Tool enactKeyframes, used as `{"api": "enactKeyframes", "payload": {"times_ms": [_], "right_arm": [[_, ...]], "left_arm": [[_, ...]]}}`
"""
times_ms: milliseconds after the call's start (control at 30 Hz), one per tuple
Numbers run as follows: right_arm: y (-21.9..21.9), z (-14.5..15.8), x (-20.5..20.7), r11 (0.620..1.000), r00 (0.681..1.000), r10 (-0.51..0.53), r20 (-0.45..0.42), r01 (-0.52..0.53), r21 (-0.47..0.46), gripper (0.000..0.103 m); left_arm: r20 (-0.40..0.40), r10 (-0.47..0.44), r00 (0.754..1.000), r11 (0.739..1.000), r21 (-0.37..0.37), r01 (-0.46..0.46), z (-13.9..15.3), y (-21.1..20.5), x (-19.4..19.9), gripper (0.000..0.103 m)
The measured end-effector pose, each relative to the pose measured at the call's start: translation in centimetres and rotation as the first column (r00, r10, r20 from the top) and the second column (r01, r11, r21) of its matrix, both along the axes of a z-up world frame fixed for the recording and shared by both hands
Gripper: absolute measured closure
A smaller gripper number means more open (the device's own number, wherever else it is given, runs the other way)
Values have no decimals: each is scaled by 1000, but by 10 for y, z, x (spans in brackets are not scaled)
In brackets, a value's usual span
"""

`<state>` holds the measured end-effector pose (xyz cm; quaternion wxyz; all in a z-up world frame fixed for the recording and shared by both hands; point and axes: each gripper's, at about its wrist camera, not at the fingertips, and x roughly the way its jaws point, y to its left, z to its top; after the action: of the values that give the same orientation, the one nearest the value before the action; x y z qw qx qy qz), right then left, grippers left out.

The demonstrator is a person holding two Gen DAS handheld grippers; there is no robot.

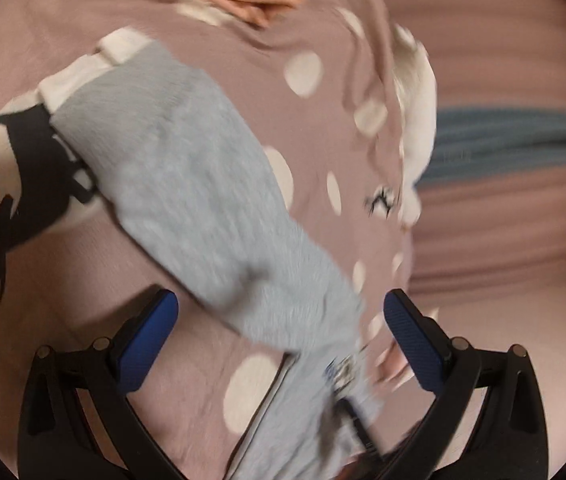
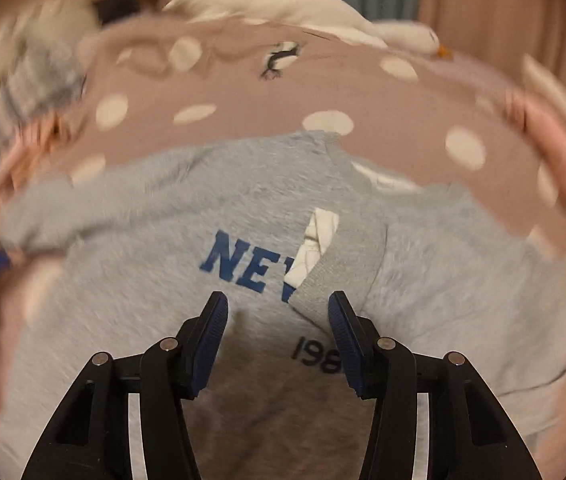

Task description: Fold small clothes

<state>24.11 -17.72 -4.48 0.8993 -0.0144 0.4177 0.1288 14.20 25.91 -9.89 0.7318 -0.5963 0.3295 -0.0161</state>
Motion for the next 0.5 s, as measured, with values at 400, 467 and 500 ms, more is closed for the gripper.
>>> {"api": "enactKeyframes", "payload": {"times_ms": [400, 467, 500], "right_arm": [[-37, 3, -1, 936, 998, -49, -39, 60, 348, 52], [-43, 3, 2, 916, 997, -67, -48, 81, 392, 52], [-43, 2, 5, 912, 995, -83, -52, 97, 399, 52]], "left_arm": [[-115, 280, 953, 960, 42, -277, -8, 44, 13, 41], [-130, 269, 954, 962, 84, -259, -8, 44, 17, 57], [-138, 262, 955, 963, 99, -250, -7, 43, 20, 68]]}}
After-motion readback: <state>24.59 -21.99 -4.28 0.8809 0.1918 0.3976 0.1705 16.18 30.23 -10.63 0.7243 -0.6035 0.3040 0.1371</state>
